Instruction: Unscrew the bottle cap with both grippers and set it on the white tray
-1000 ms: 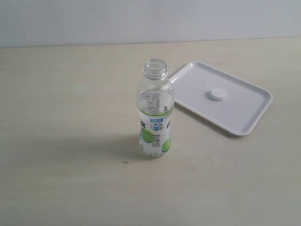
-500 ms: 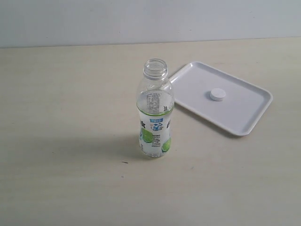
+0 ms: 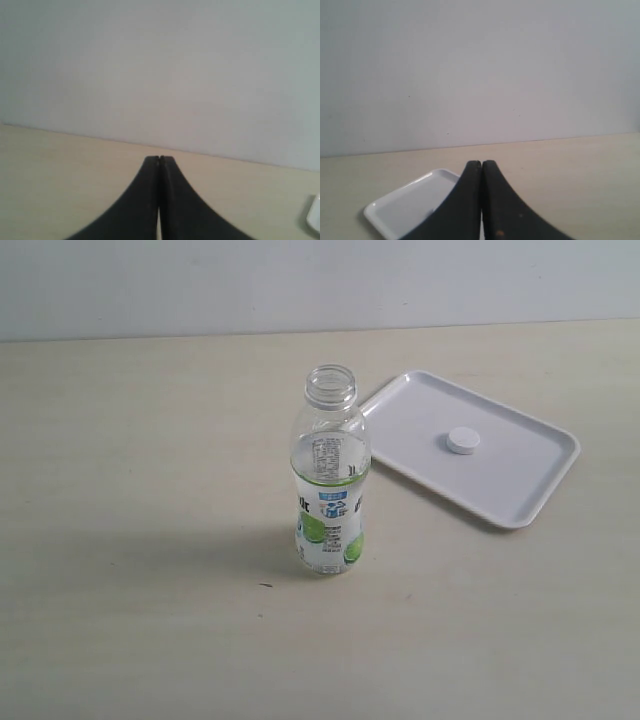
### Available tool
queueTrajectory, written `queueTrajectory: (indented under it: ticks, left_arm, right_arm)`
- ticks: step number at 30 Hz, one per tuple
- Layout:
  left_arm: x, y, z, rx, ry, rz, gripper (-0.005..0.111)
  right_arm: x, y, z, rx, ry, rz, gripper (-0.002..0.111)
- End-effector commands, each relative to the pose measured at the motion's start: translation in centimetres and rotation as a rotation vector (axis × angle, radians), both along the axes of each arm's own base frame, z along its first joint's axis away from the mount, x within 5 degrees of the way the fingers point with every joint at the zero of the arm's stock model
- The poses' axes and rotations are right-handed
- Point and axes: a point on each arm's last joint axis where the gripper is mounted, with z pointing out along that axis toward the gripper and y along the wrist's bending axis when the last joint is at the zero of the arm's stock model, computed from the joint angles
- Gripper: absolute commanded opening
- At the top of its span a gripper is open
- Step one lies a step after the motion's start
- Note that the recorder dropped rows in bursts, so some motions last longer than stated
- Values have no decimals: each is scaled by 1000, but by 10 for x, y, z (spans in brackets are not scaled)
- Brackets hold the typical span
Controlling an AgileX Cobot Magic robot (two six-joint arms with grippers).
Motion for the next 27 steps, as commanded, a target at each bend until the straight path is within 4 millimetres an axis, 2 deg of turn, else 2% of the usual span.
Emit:
queueTrajectory:
  ticks: [1,27]
  left_arm:
    - [0,0,-1,56,12,-5,0]
    - [0,-1,-3,49,36,-7,0]
  right_arm:
    - [0,0,-1,-1,-8,-6,0]
    - [0,0,-1,4,-9,-6,0]
